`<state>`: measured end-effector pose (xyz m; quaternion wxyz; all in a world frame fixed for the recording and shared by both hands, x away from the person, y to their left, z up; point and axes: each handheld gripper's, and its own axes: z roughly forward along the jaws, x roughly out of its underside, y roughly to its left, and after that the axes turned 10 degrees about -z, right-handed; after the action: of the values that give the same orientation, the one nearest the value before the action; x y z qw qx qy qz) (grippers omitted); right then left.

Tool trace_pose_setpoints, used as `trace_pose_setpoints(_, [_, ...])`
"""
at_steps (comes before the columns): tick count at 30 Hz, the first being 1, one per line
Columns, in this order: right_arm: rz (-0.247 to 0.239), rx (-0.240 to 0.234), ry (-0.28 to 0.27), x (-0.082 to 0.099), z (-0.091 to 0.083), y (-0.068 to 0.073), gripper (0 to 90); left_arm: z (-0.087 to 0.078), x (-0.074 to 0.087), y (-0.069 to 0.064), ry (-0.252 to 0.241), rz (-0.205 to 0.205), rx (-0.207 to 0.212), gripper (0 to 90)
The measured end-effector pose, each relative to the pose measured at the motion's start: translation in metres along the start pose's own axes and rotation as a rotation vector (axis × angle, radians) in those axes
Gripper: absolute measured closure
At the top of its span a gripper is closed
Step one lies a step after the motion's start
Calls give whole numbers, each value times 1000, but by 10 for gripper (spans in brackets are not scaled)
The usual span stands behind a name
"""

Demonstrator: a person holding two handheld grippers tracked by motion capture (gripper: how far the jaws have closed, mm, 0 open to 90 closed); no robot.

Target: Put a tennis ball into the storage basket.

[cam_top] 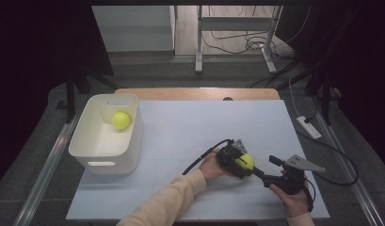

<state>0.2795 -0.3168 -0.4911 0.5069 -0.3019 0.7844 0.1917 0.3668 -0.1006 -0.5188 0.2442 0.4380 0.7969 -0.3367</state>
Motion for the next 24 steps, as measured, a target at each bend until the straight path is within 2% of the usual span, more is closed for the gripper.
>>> trace_pose_setpoints(5, [2,1,0,0,0,0,132,-1,0,1,1,-10,0,269])
trace_pose_setpoints(7, [2,1,1,0,0,0,133,-3,-1,1,-1,-6,-16,271])
trace_pose_setpoints(12, [2,2,0,0,-1,0,132,-12,-1,6,-22,-23,-7,273])
trace_pose_setpoints(24, [-8,-3,7,0,1,2,132,-32,4,12,-54,-28,-40,273])
